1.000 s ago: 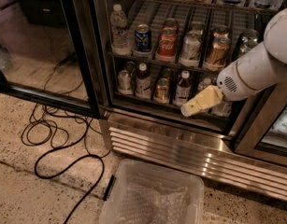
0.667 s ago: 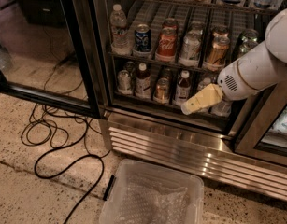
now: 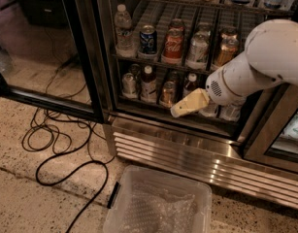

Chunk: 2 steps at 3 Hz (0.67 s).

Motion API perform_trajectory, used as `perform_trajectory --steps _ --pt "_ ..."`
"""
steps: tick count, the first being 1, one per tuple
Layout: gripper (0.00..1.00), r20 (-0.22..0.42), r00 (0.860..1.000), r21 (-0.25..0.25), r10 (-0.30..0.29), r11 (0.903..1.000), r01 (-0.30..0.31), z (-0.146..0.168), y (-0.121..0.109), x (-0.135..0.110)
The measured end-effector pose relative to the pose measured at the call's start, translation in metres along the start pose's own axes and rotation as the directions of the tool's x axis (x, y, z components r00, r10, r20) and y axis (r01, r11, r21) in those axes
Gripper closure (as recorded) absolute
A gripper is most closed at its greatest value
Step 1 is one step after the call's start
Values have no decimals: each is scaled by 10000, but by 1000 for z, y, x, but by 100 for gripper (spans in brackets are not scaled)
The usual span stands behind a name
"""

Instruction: Pick 7up can from middle shelf of fridge

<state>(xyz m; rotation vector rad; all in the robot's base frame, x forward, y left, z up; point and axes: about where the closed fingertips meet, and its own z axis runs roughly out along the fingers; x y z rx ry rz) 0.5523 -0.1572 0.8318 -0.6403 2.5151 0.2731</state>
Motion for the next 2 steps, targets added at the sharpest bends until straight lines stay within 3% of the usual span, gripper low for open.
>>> perform_trajectory --steps 1,2 --pt "0 379 9952 667 908 9934 -931 29 -15 -21" --pt "0 211 9826 1206 1846 9752 -1858 52 -29 -28"
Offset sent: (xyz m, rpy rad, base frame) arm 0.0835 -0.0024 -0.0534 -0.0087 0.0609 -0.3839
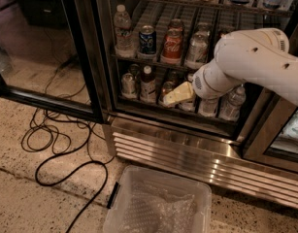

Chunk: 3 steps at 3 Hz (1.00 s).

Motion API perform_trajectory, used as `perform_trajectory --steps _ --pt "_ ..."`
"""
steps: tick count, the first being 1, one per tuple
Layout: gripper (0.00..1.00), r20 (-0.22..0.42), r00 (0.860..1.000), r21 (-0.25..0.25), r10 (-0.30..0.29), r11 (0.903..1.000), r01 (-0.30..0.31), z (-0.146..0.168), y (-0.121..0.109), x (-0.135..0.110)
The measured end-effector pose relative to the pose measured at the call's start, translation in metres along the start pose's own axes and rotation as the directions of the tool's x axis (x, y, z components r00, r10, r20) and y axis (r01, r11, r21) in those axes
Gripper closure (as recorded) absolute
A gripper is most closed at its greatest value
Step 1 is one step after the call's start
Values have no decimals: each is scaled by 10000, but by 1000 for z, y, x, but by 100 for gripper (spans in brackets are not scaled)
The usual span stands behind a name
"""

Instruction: Pick 7up can from middle shelf of fridge

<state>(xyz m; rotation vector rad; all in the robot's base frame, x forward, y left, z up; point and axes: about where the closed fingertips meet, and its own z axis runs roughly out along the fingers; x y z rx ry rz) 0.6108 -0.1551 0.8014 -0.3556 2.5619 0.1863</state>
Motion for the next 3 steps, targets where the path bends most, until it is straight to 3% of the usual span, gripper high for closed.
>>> perform_trajectory --steps 1,2,3 --pt "0 8 9989 33 473 9989 -473 0 1 -1" --pt "0 174 9974 -253 702 9972 -697 9 6 -1" --pt "0 708 9885 -142 1337 9910 -1330 37 0 -1"
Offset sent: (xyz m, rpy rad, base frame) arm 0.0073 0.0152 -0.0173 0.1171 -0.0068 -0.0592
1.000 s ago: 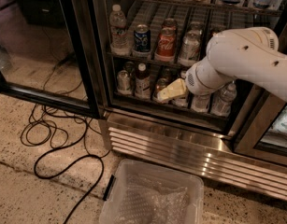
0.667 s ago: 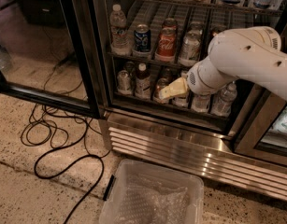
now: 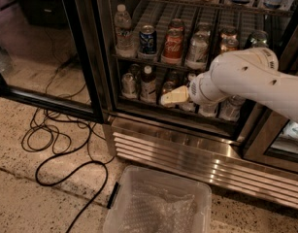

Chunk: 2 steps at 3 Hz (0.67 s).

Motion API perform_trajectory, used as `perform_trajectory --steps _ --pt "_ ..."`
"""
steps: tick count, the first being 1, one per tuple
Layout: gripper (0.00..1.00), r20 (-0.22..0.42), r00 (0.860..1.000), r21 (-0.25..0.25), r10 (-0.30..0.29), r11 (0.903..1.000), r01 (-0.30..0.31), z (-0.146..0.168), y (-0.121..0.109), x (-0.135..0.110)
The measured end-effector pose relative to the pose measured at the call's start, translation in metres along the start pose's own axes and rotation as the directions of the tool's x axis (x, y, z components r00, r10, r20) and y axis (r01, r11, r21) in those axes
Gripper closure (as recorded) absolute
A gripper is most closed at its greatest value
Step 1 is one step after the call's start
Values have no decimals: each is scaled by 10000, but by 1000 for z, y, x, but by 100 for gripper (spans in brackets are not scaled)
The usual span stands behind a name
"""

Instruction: Pick 7up can from middle shelf of fridge

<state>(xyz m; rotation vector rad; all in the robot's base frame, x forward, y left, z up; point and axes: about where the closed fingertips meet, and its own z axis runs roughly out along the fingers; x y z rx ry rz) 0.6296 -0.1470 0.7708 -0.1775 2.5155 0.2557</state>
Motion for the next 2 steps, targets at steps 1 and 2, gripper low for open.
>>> perform_trajectory --steps 1,2 --pt "14 1054 9921 361 679 9968 -720 18 -12 -14" --pt "13 1809 9764 709 1183 9886 -1329 22 -26 -29"
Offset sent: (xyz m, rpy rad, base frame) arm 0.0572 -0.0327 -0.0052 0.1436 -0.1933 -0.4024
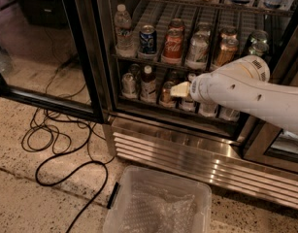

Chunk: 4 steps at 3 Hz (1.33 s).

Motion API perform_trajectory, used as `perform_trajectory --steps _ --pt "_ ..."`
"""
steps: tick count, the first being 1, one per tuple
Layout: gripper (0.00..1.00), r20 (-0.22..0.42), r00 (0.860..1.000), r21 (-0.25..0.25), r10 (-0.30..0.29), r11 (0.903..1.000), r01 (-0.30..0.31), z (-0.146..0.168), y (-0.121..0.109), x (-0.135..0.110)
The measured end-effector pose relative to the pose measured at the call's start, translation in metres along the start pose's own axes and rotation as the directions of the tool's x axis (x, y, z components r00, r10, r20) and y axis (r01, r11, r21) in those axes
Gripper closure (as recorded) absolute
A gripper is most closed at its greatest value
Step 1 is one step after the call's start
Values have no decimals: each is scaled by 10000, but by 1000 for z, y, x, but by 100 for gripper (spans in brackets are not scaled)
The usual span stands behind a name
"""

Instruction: Pick 7up can from middle shelf of fridge

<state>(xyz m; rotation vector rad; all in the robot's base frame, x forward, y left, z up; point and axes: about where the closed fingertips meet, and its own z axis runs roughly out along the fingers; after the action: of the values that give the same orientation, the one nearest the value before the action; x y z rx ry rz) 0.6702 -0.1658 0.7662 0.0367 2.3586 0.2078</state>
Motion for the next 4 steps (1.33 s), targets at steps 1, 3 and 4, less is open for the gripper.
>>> perform_trajectory --steps 1,3,4 --pt "0 271 9982 507 536 9972 -549 0 -4 -13" --pt "0 401 9933 532 1088 9924 -1108 1 -4 -15" --pt "0 988 9836 488 1506 9866 -1560 6 -6 -30"
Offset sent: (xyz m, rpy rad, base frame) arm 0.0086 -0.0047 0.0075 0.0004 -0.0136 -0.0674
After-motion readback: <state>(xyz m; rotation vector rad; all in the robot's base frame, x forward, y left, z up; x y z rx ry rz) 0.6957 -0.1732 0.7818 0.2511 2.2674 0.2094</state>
